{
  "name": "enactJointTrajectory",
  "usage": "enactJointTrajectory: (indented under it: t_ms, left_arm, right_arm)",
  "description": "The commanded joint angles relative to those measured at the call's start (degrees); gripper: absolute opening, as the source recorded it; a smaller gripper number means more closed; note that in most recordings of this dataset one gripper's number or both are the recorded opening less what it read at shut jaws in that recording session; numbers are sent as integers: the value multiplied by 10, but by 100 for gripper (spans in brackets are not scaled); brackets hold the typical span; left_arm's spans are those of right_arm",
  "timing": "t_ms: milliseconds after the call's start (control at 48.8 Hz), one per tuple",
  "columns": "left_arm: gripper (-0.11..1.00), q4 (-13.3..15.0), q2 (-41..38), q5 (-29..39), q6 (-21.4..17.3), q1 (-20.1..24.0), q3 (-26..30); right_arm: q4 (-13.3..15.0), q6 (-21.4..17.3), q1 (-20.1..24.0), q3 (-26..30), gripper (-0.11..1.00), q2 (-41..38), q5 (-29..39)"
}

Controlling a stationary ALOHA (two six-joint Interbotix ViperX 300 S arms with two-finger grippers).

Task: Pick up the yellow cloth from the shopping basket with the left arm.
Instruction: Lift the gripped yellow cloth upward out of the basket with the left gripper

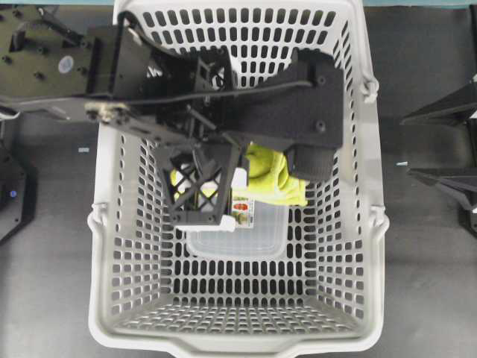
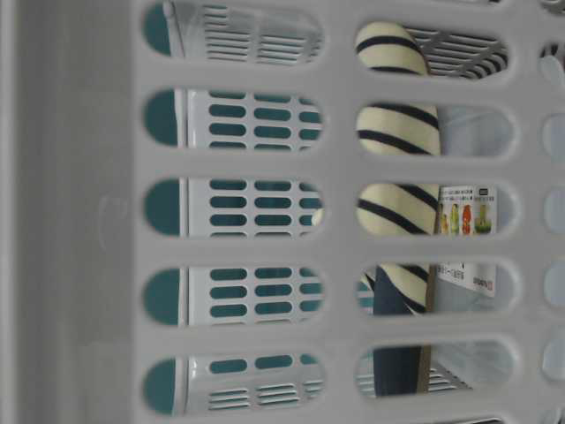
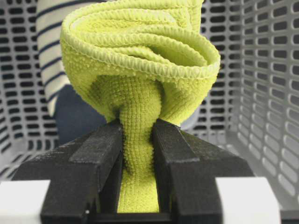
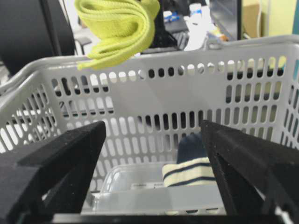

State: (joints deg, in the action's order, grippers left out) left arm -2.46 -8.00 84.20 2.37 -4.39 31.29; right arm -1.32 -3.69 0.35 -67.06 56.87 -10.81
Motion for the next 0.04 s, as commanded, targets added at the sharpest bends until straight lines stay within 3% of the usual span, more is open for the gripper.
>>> enactJointTrajectory:
  t_ms: [0,20]
  left_arm:
    - [17,-1,11,-2,0,4,9]
    - [17,-1,11,-2,0,4,9]
  right_arm:
    - [-1,1,1,4,78,-3,-10]
    - [-1,2,1,4,78,-3,-10]
